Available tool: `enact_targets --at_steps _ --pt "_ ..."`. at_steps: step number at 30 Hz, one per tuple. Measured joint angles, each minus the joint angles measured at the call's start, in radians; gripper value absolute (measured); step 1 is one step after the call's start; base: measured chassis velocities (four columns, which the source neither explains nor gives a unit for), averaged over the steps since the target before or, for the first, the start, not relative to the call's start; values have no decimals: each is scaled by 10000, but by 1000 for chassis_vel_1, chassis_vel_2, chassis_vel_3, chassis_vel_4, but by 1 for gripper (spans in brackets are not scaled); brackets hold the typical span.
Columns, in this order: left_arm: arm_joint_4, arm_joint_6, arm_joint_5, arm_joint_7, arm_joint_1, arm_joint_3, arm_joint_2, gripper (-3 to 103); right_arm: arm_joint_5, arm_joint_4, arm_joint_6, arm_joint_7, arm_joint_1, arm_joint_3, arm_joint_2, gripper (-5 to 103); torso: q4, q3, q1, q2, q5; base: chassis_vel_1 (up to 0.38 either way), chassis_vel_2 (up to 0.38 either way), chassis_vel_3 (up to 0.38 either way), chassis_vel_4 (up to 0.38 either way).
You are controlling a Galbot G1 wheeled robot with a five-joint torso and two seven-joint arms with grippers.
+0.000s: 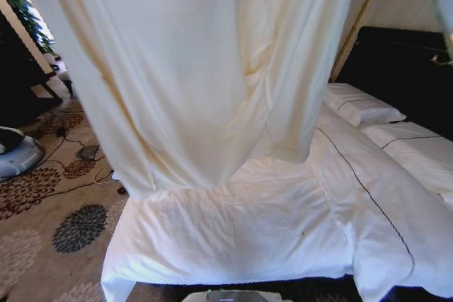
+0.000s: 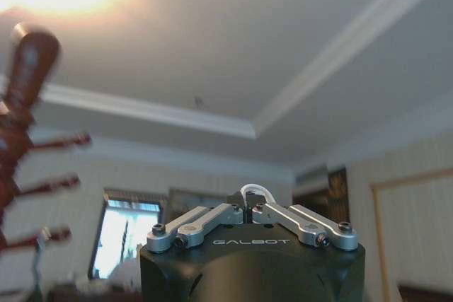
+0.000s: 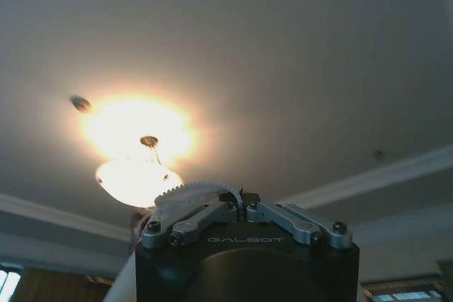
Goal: Pick up the clothes from the bed and hang them on the clothes hanger.
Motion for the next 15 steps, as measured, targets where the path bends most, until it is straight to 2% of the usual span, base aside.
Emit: enact_targets --at_steps 3,5,7,10,11,13,15 --pt "-319 71 113 -298 435 52 -268 0 -373 98 25 -20 -888 231 2 1 1 2 3 -1 4 0 0 0 0" --pt "-660 99 397 -786 1205 135 -540 0 -718 169 108 -21 -1508 351 125 1 2 3 5 -2 2 0 0 0 0" --pt "-720 127 708 -878 1667 135 -601 0 -871 178 150 -22 -1705 360 198 1 1 2 4 -1 2 0 0 0 0" --pt "-392 103 2439 -483 3555 -72 -719 0 -1296 134 315 -73 -2211 374 373 1 9 2 3 -1 -7 0 0 0 0" --pt "-392 103 2439 -483 3555 -72 -719 0 -1296 134 315 -73 -2211 374 373 1 9 2 3 -1 -7 0 0 0 0" --pt "168 -324 3864 162 4812 -253 -890 0 -1432 66 428 -147 -2476 372 350 1 9 3 5 -2 -3 0 0 0 0" --pt "525 -769 4887 622 5646 -283 -1034 0 -1491 -22 503 -224 -2578 328 236 1 4 3 4 -2 -9 0 0 0 0"
